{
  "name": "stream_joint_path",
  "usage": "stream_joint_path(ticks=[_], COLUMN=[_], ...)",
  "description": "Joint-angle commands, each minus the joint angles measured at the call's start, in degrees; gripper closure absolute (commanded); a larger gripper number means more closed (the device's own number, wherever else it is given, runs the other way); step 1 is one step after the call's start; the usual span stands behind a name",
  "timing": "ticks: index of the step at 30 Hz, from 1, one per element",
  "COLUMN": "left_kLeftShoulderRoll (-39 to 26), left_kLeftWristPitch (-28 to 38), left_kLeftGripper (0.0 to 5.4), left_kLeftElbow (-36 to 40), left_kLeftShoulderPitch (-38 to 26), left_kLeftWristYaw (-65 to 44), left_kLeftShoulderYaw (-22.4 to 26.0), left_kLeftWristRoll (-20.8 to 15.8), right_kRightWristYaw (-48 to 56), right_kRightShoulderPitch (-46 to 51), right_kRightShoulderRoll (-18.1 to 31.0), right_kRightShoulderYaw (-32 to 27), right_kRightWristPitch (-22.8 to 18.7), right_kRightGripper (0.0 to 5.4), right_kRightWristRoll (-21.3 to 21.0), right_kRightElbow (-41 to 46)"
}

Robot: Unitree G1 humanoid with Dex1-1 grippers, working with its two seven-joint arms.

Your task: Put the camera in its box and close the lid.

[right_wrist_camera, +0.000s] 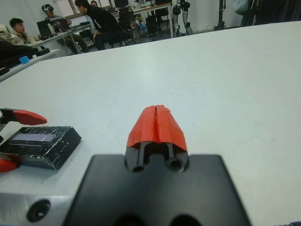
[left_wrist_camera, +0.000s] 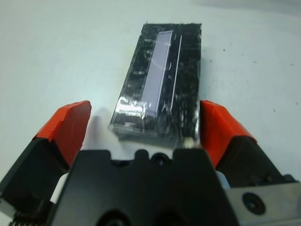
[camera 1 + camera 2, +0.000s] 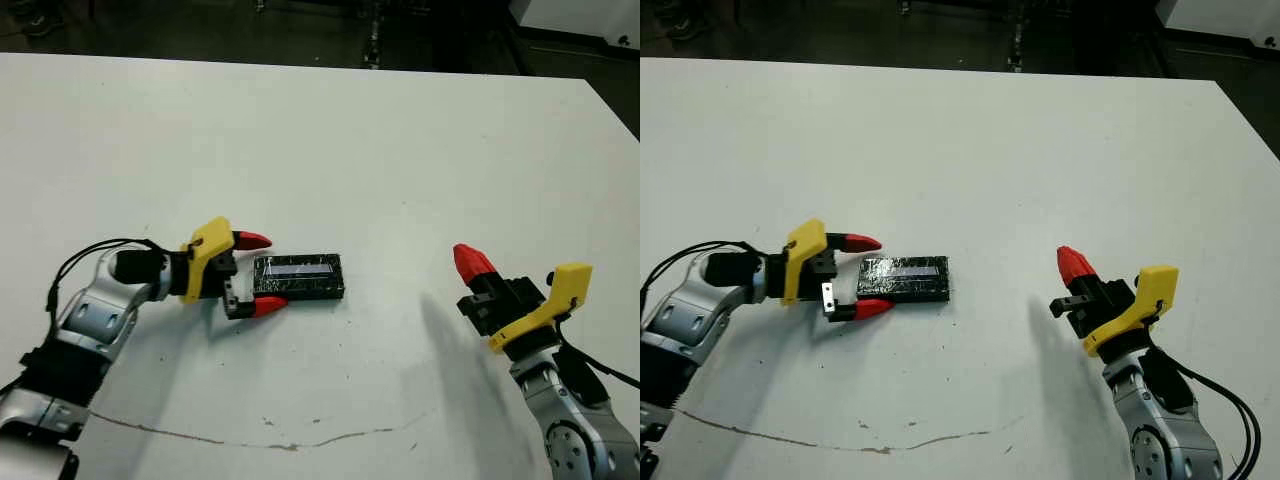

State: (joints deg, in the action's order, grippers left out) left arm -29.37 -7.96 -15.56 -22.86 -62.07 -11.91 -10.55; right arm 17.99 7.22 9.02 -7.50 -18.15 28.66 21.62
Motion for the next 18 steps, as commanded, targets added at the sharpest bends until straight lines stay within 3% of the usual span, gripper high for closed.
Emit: stream_joint_path(ticks=[1,18], left_kLeftShoulderRoll=[-5.9,-14.2], left_kLeftWristPitch=[-3.3,-14.3], left_kLeftGripper=[0.01,0.01], left_kLeftElbow=[-4.0,7.3], left_kLeftShoulderPitch=[2.1,6.1], left_kLeftWristYaw=[4.2,5.8], left_kLeftShoulderYaw=[4.6,14.5], left_kLeftWristRoll=[2.5,-2.5], right_kRightWristYaw=[0.3,0.3], right_kRightShoulderPitch=[0.4,0.3], right_kRightShoulderRoll=[0.7,0.7], right_kRightShoulderYaw=[-0.3,-0.1], right_kRightWristPitch=[-0.3,-0.2], right_kRightGripper=[5.40,5.40], right_kRightWristRoll=[0.0,-0.5], right_kRightElbow=[-0.2,-0.4])
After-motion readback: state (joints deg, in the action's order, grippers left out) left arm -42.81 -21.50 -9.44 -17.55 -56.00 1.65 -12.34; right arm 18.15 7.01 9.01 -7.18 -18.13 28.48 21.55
